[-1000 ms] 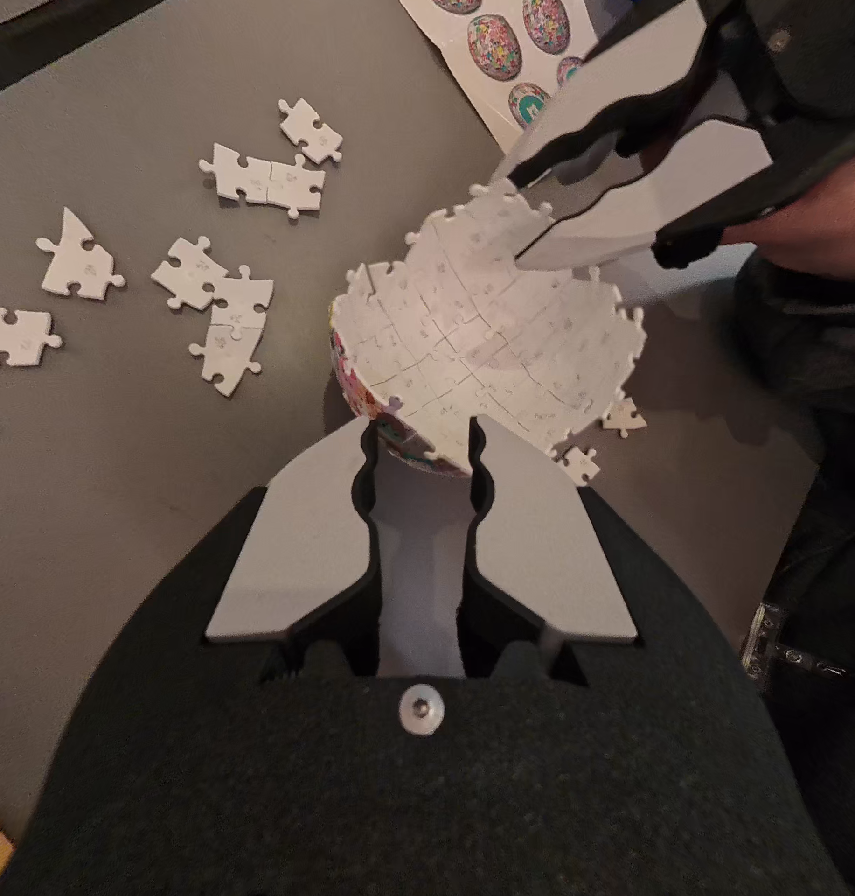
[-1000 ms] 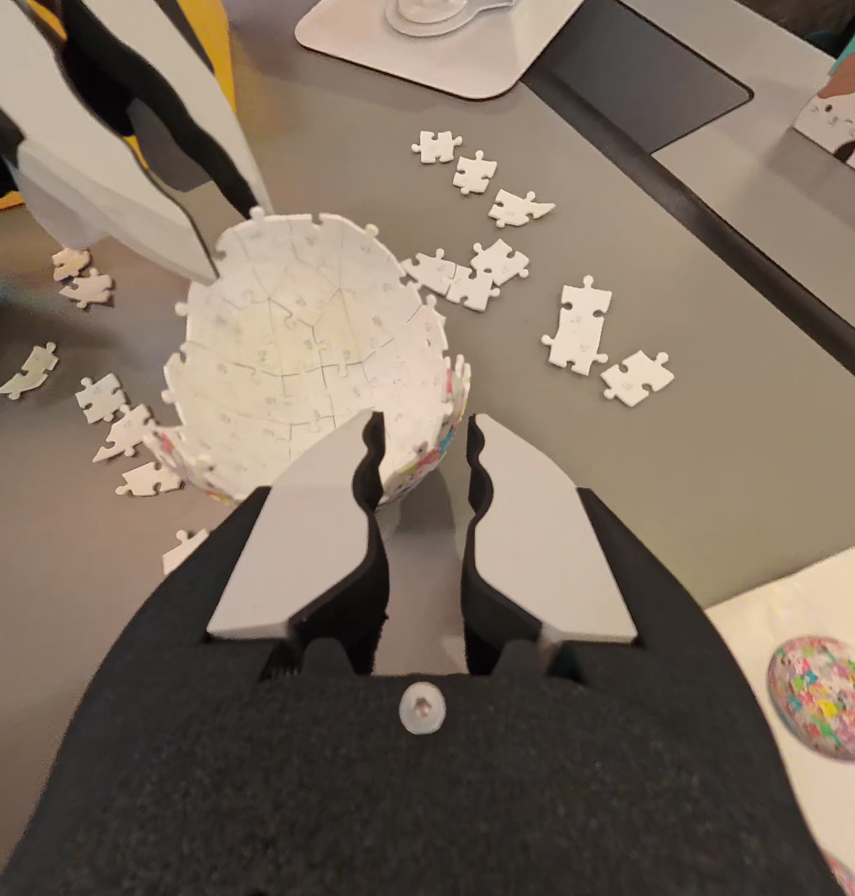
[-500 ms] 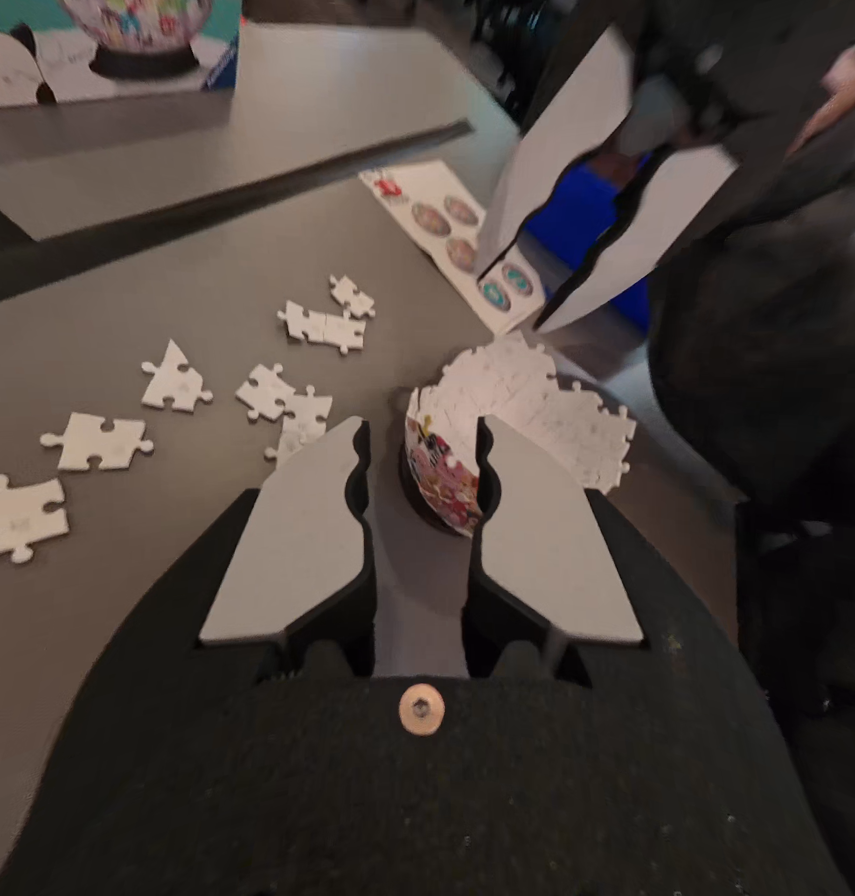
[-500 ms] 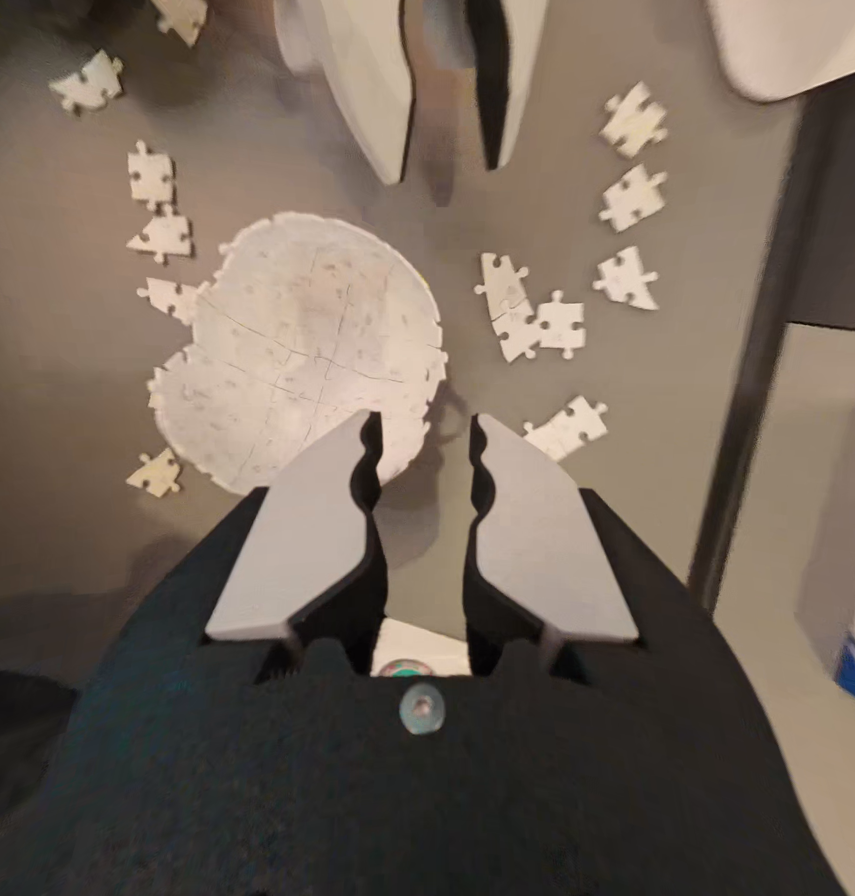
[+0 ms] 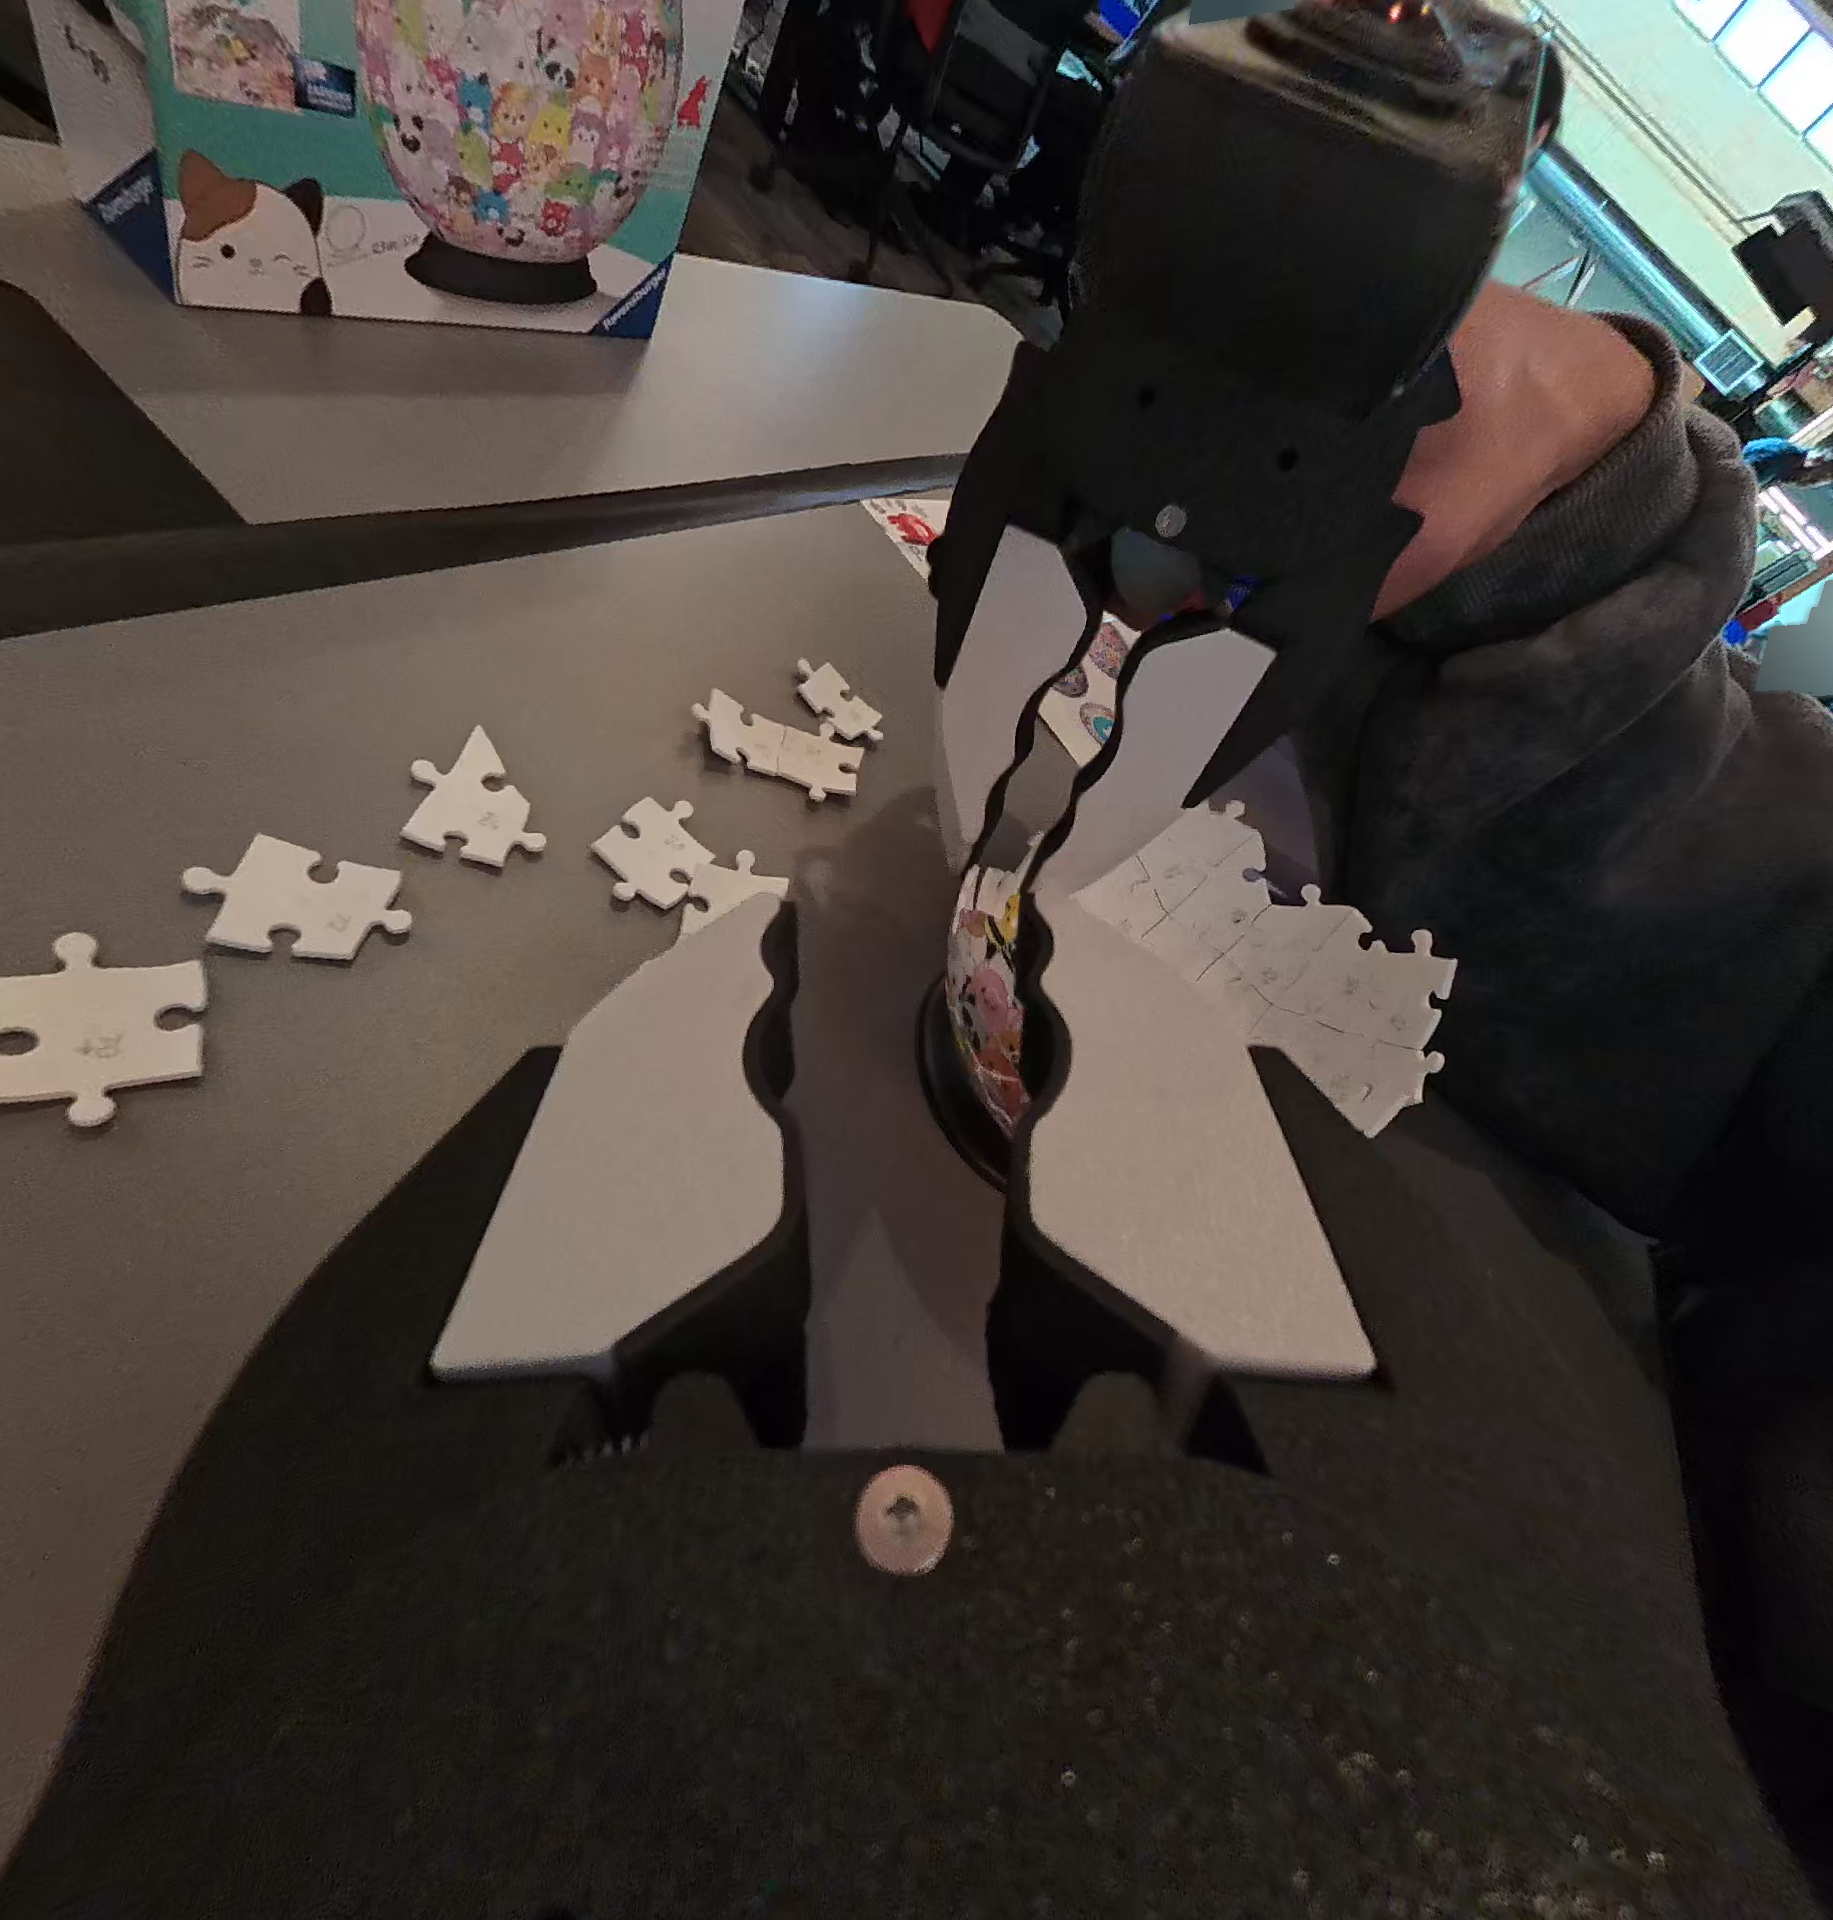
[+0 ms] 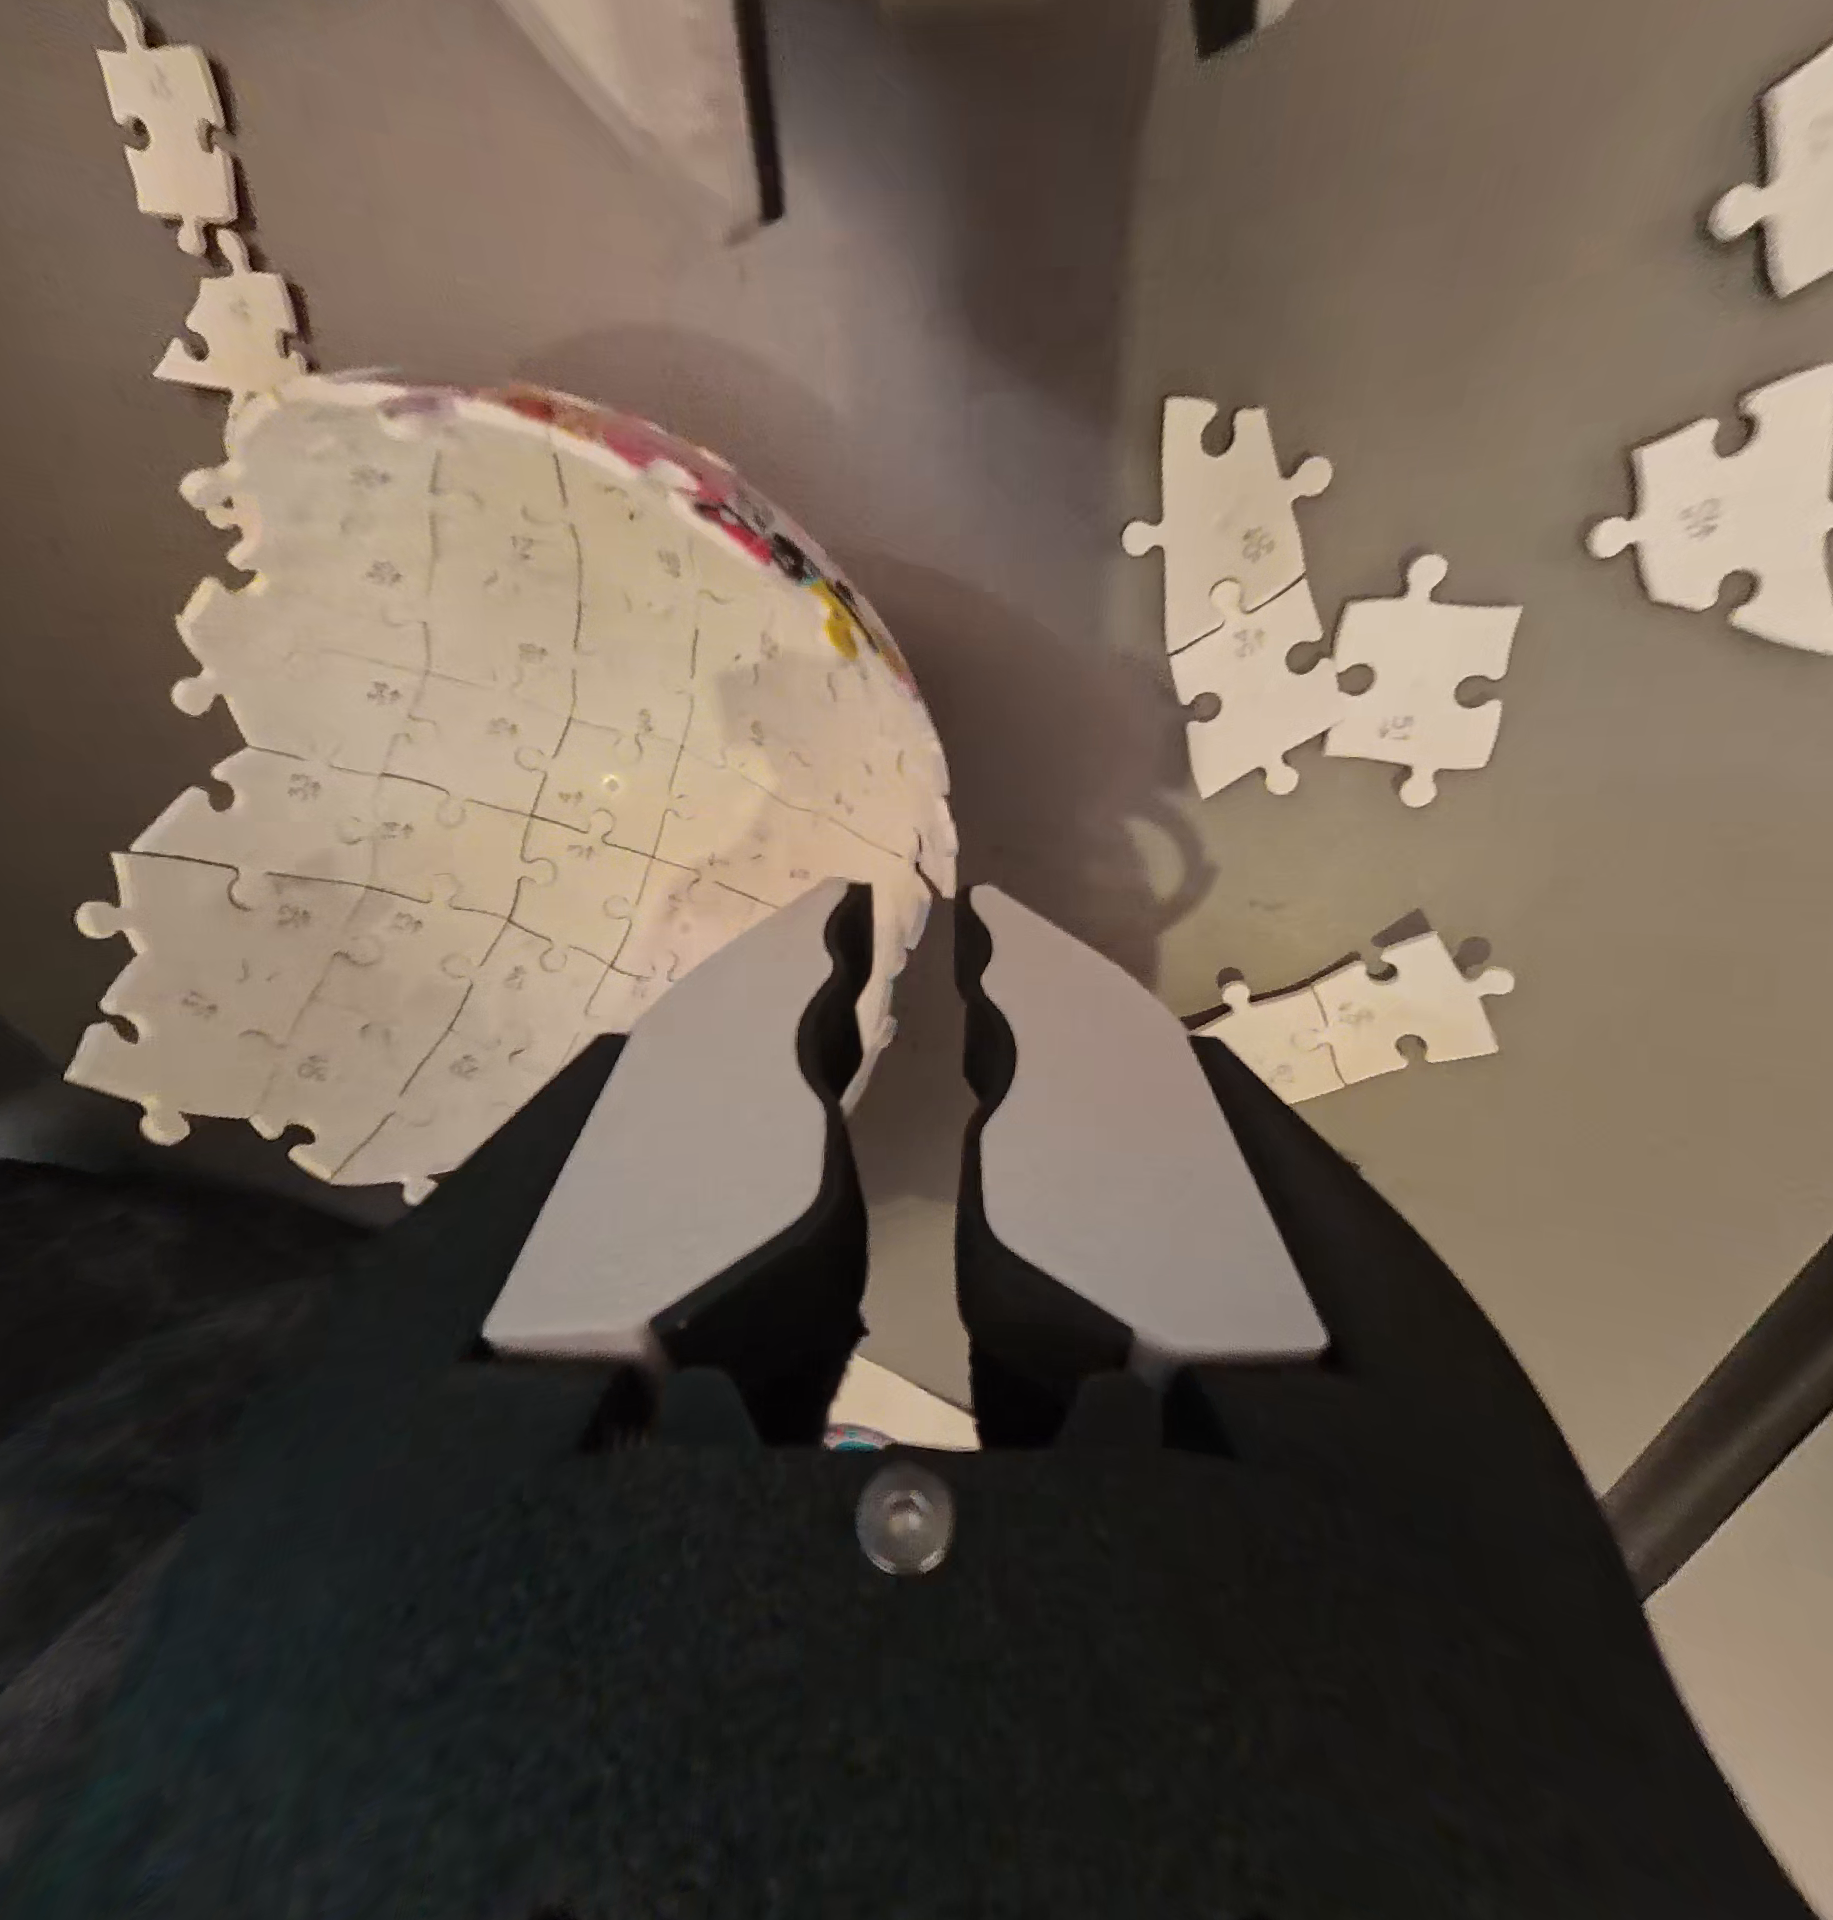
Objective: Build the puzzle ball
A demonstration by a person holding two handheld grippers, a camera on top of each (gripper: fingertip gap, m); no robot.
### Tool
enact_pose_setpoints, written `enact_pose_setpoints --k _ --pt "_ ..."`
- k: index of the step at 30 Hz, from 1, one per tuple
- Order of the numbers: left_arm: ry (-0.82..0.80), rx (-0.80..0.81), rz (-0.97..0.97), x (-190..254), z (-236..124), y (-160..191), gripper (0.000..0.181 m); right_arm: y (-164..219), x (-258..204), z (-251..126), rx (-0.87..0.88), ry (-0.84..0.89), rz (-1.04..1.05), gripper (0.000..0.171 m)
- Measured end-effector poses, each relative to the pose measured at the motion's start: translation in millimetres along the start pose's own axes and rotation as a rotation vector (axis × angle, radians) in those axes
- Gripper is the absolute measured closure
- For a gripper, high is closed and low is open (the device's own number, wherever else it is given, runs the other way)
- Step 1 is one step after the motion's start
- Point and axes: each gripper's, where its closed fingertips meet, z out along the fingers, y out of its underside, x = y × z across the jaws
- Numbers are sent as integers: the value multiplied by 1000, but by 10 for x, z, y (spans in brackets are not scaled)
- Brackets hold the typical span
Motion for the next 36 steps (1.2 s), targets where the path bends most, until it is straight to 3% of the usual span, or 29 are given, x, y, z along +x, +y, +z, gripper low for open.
enact_pose_setpoints --k 4,19,30,36 --pt "-22 -7 27 11 -11 5 142 -10 35 9 -30 2 -5 165" --pt "-1 -30 19 67 17 42 142 -52 7 -22 -60 -7 2 169" --pt "9 -64 0 8 80 123 142 -201 9 -75 -26 64 -122 158" --pt "24 -187 -68 -213 298 240 158 -248 21 -69 -29 109 -202 167"
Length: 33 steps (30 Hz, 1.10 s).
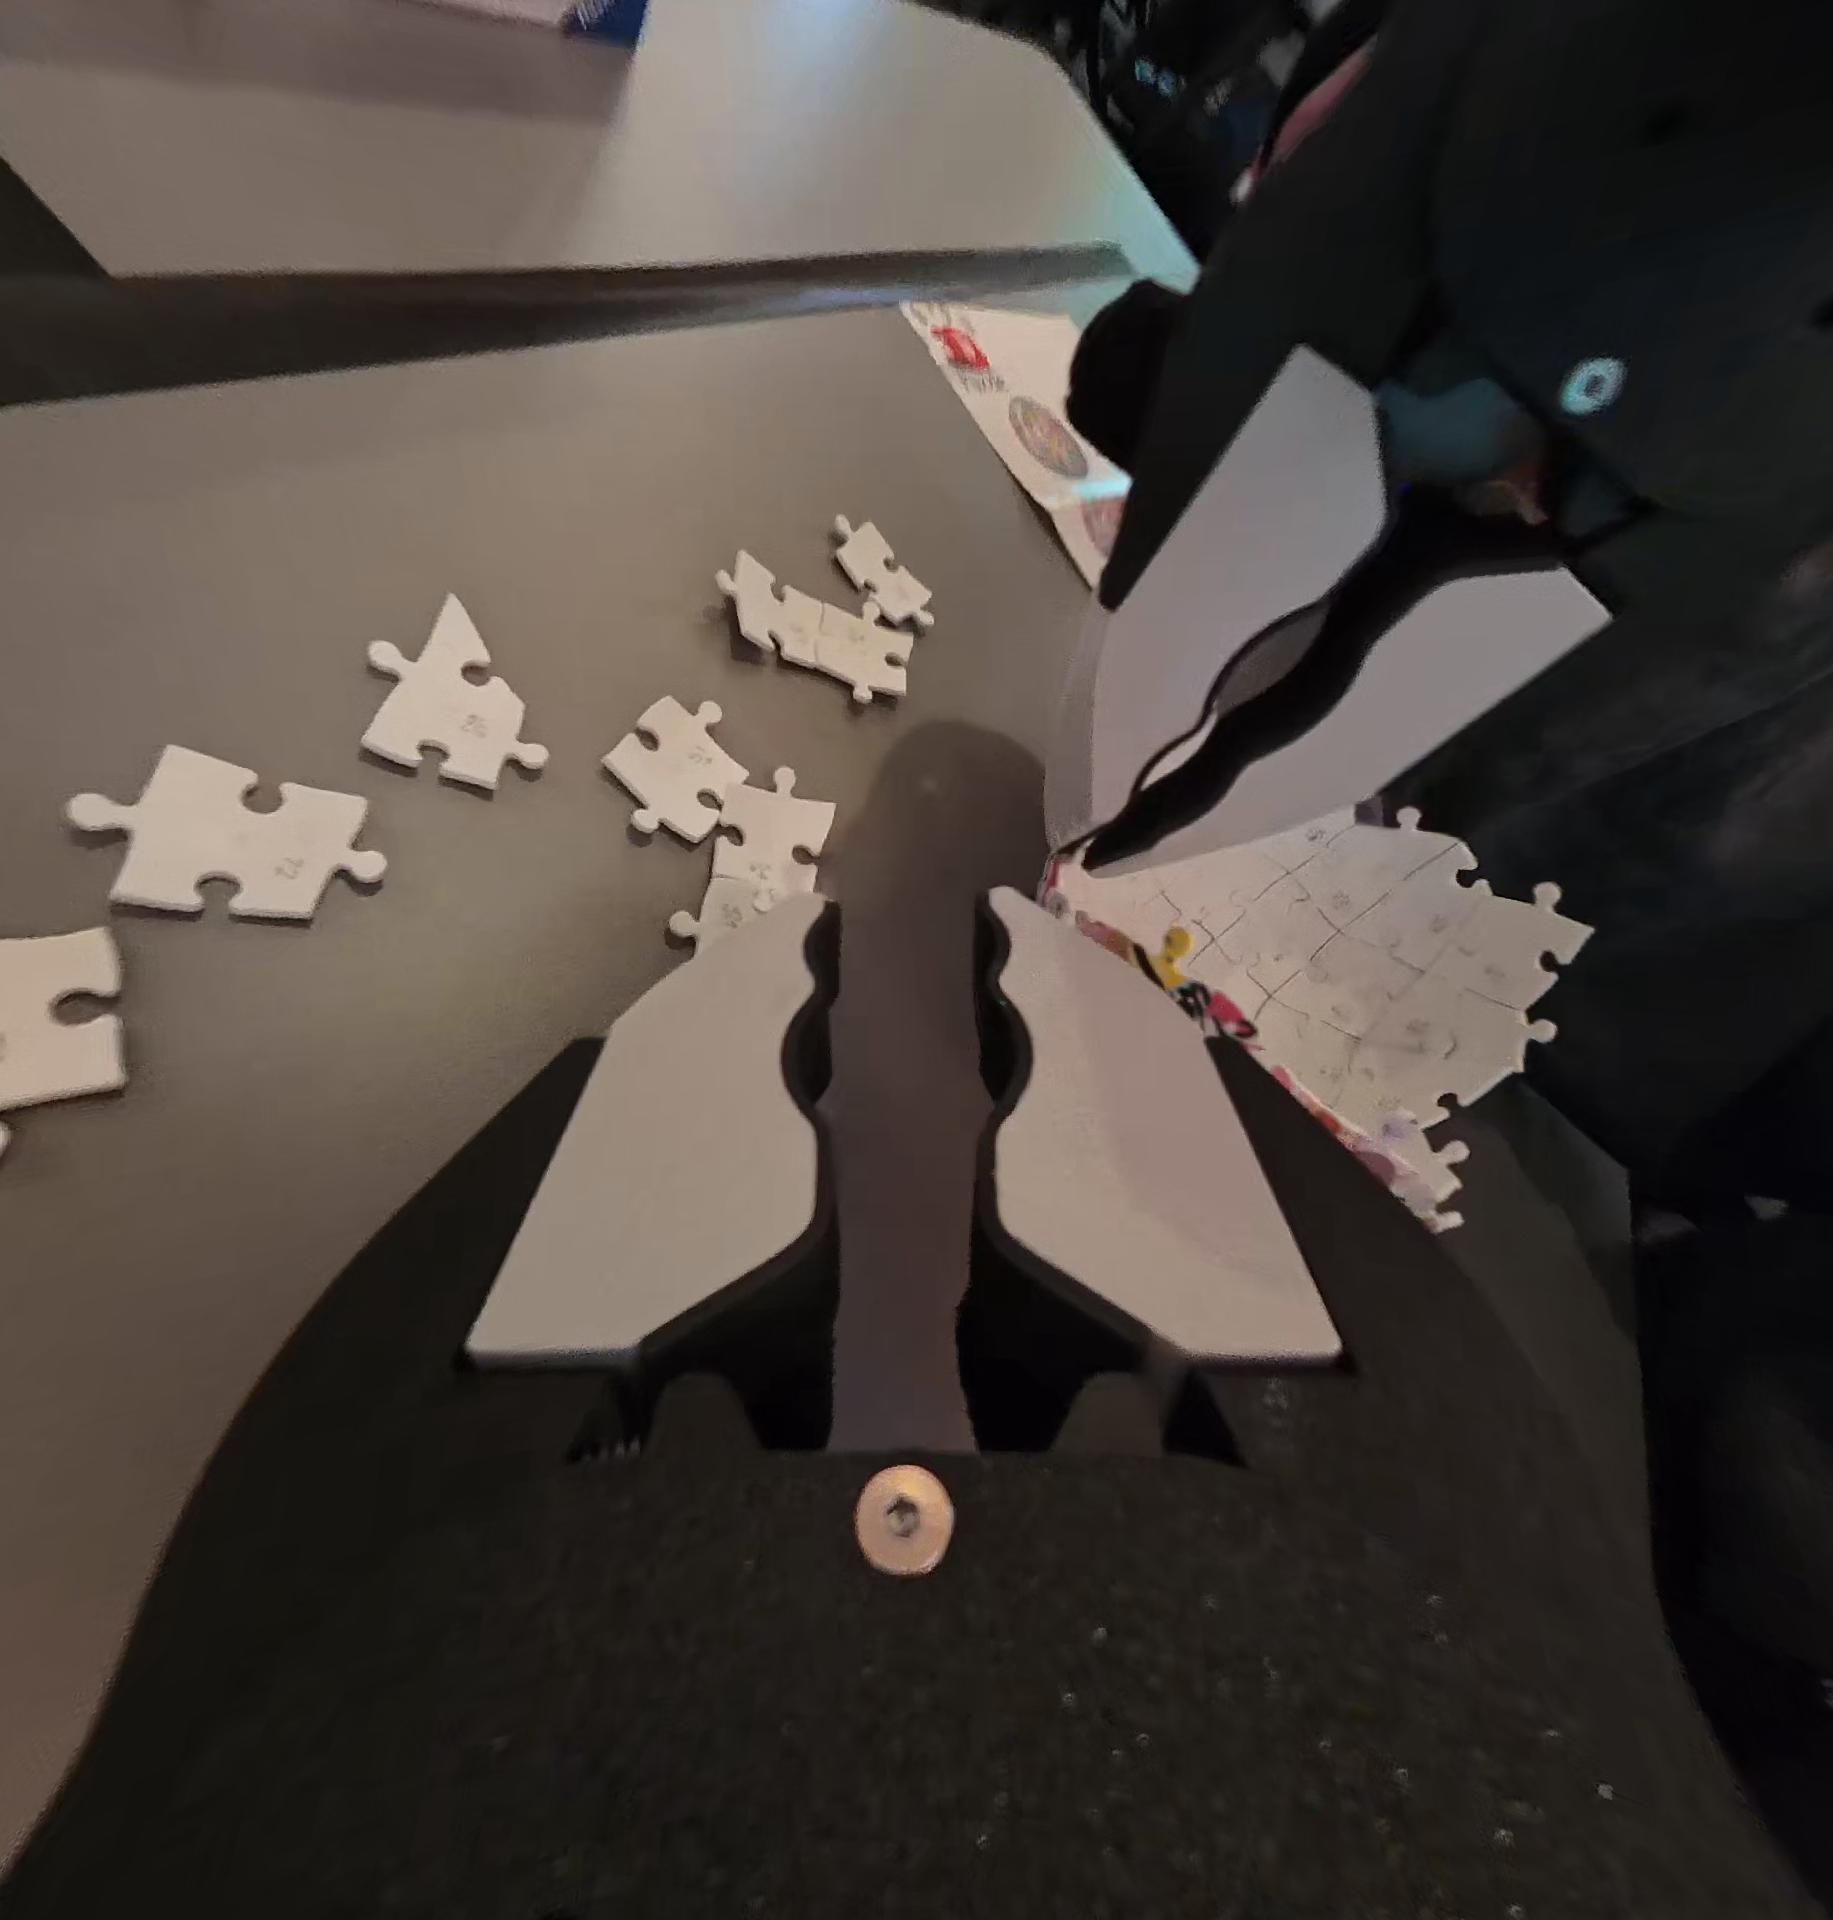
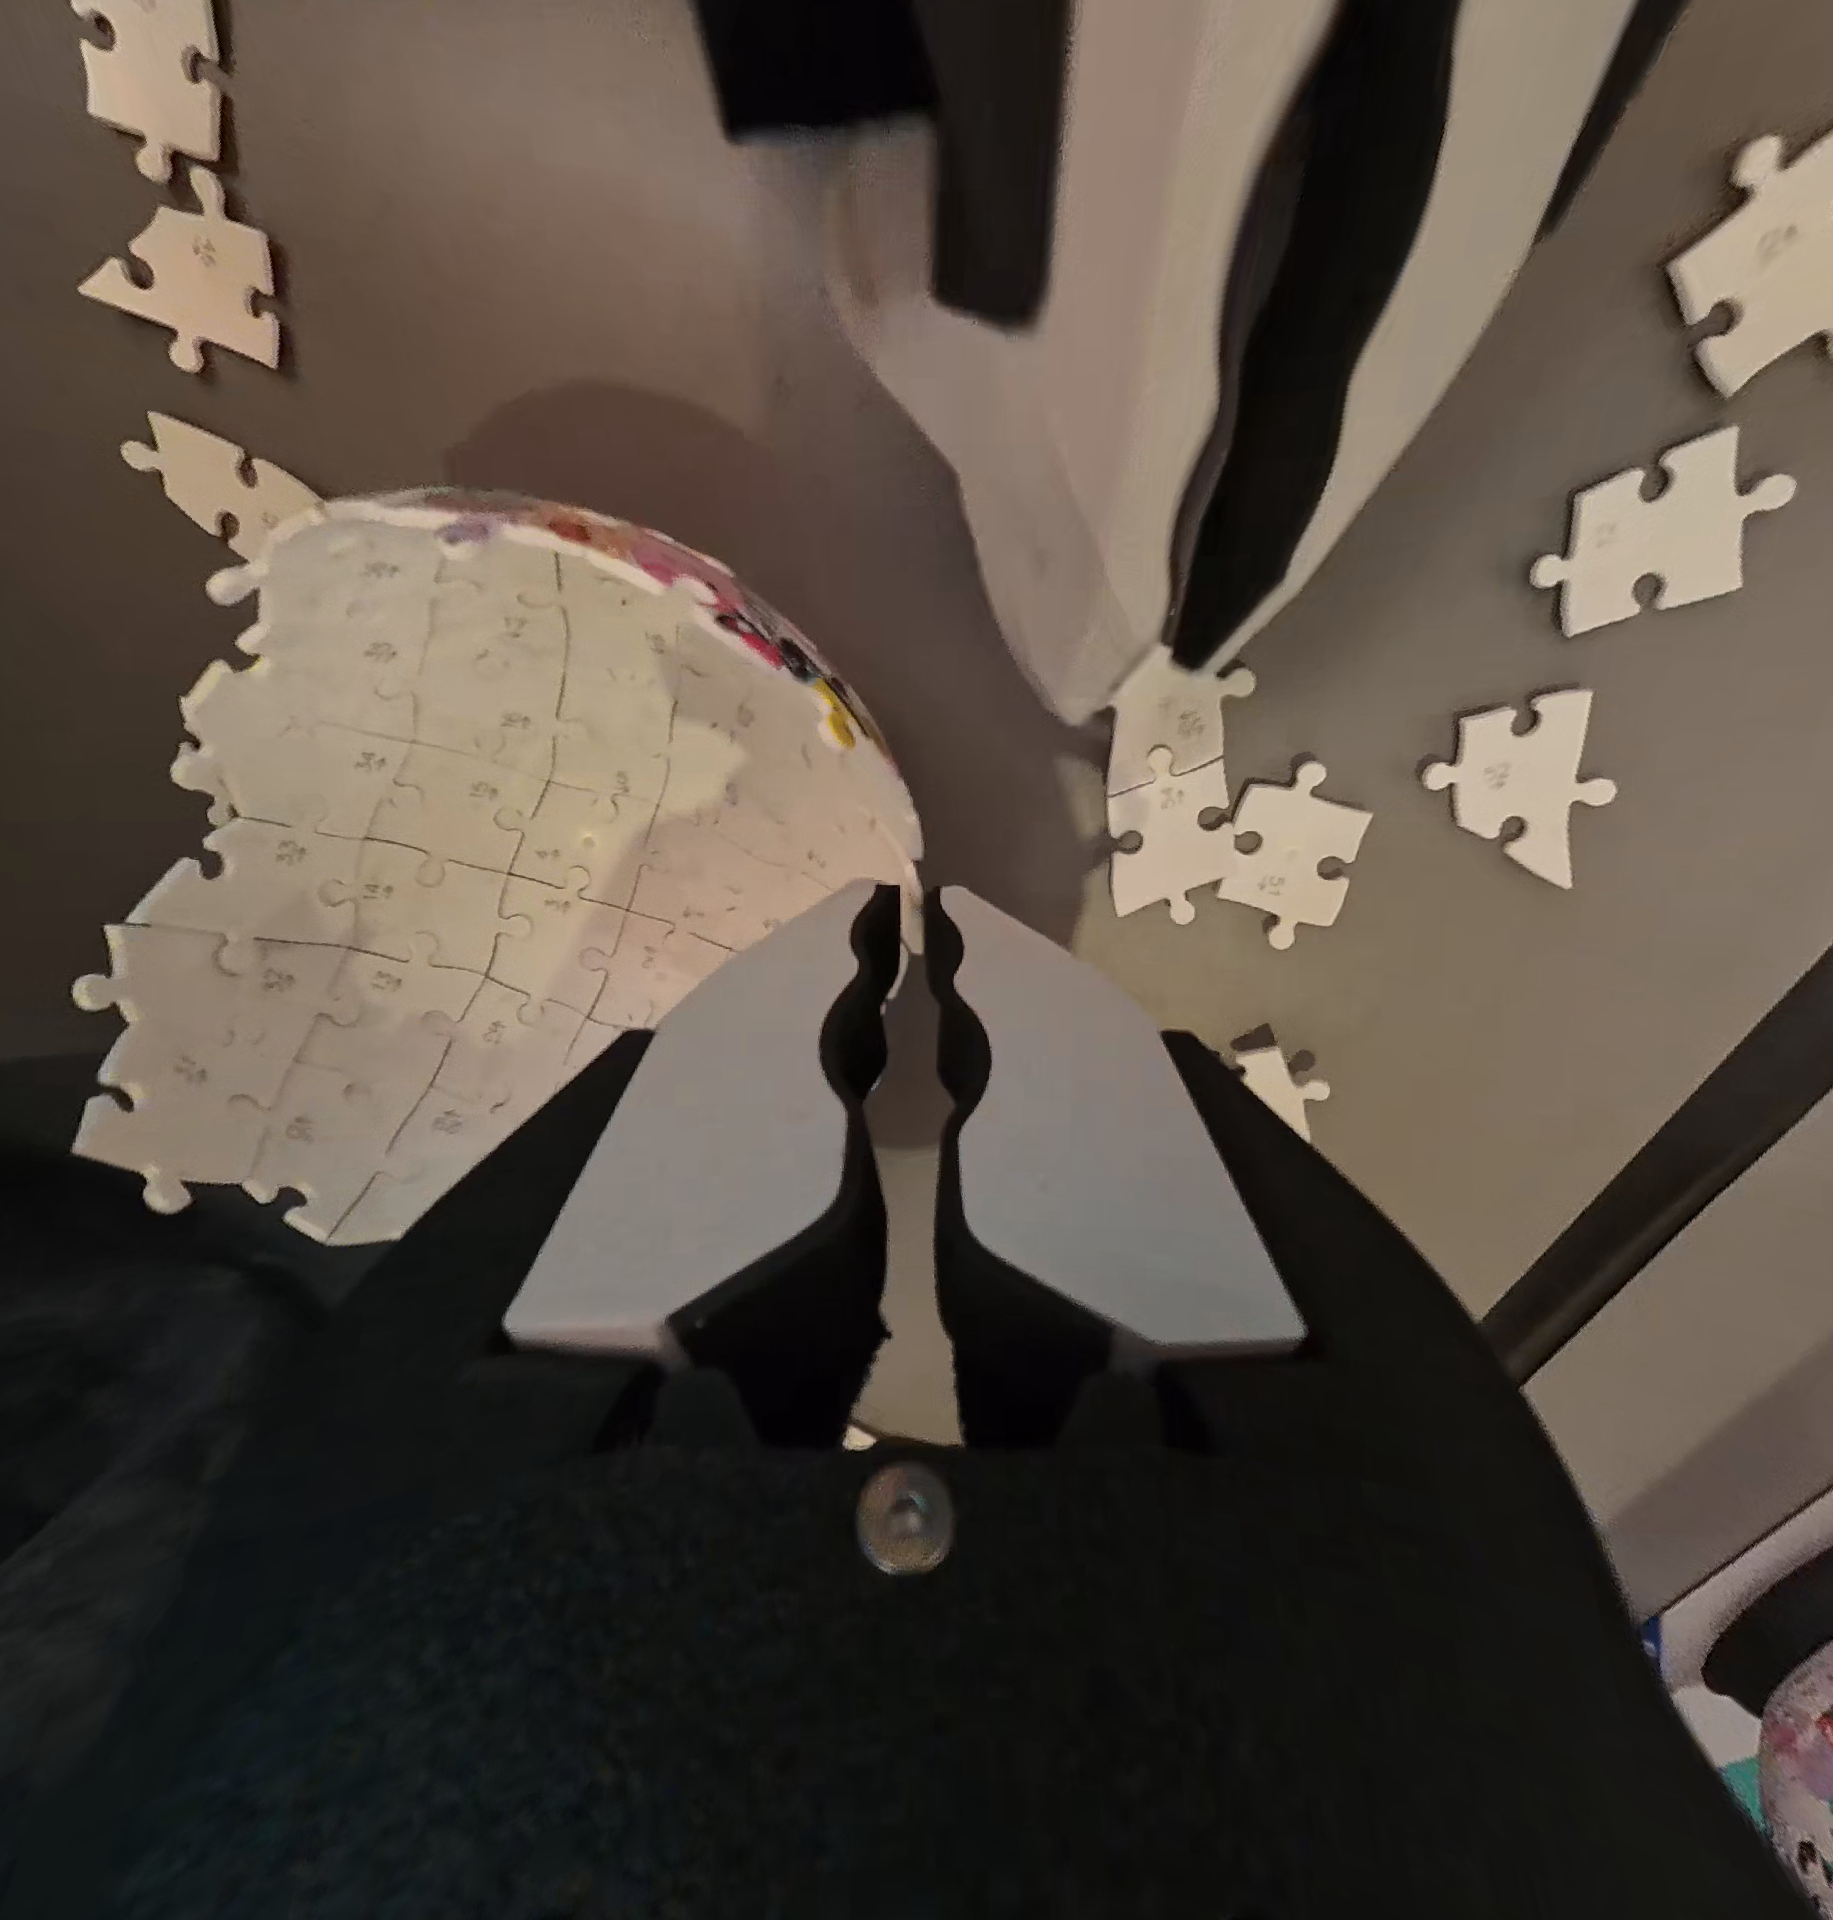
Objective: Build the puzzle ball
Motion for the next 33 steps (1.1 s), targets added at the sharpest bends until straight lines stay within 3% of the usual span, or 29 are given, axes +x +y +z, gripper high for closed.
enact_pose_setpoints --k 4,8,26,33 --pt "-11 -186 61 -45 236 174 181 18 7 52 -14 22 -20 168" --pt "12 -260 103 32 364 307 181 16 7 49 0 31 -12 168" --pt "69 -236 114 135 400 280 181 -12 -13 55 24 8 17 168" --pt "26 -188 116 107 280 189 175 -78 -20 -512 238 134 41 153"
